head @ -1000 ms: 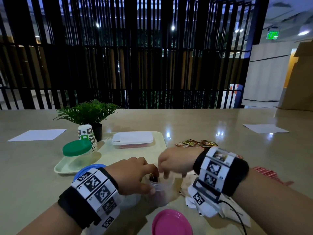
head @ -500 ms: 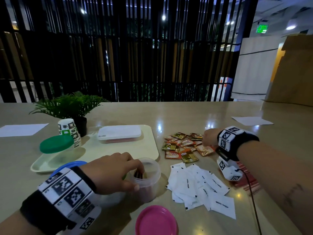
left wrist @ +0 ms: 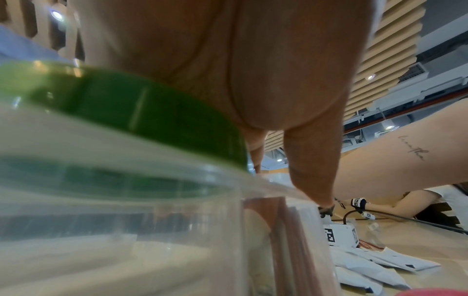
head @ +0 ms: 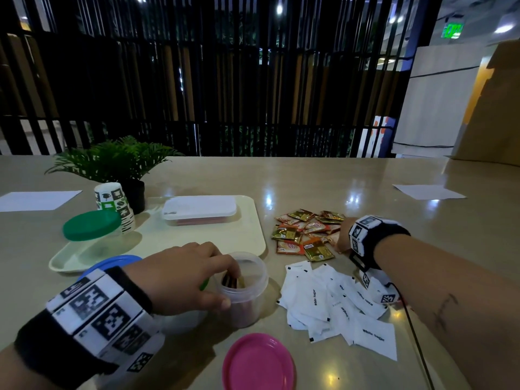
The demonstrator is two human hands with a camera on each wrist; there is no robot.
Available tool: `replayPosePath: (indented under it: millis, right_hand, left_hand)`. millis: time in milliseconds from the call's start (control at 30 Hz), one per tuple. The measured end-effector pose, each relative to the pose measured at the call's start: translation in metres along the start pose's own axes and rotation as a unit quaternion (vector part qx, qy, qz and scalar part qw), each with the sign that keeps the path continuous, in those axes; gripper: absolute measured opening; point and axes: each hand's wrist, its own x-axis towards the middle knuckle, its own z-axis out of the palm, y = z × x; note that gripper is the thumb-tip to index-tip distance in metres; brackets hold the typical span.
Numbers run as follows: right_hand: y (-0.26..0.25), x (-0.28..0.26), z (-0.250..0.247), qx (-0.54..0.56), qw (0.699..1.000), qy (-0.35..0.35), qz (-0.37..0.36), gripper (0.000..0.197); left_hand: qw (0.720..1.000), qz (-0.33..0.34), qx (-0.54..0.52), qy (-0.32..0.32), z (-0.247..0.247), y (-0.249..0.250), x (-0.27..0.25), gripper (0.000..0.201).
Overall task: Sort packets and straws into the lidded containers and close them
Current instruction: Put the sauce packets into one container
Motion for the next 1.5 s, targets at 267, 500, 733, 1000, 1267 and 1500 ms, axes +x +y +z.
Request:
replayPosePath:
  millis: [267,500,733,1000,1267,1500]
  right_hand:
    - [0.007,-0.002,-0.006,0.068,0.993,0.092,-0.016,0.042]
    - [-0.024,-0.060,-0.075,0.207,0.962,0.109,-0.144,0.018]
    - [-0.088,-0.142,-0.076,0.213,0.914,0.043,-0.344,0.020]
    - [-0.123,-0.154,-0.052,0.097,0.947,0.019,-0.304,0.027]
    - [-0.142,-0.153,-0.038,0.073,0.961,-0.079,-0.254,0.030]
    - [-0.139,-0.155,-0.041,0.028,0.966,-0.074,-0.246,0.030]
  left_hand:
    - [1.000,0.001,-0.003,0.004,0.000,-0.001,0.001,0.047]
    - [1.000,0.000,0.004,0.007,0.000,0.000,0.001,0.046]
    - [1.000,-0.007,0.007,0.000,-0.001,0.003,0.000,0.046]
    - [1.000,-0.008,0.019,0.005,-0.001,0.003,0.001,0.051]
    - [0.999,-0.019,0.035,0.007,0.000,0.004,0.002,0.058]
    - [1.000,-0.014,0.019,0.011,0.000,0.005,-0.001,0.046]
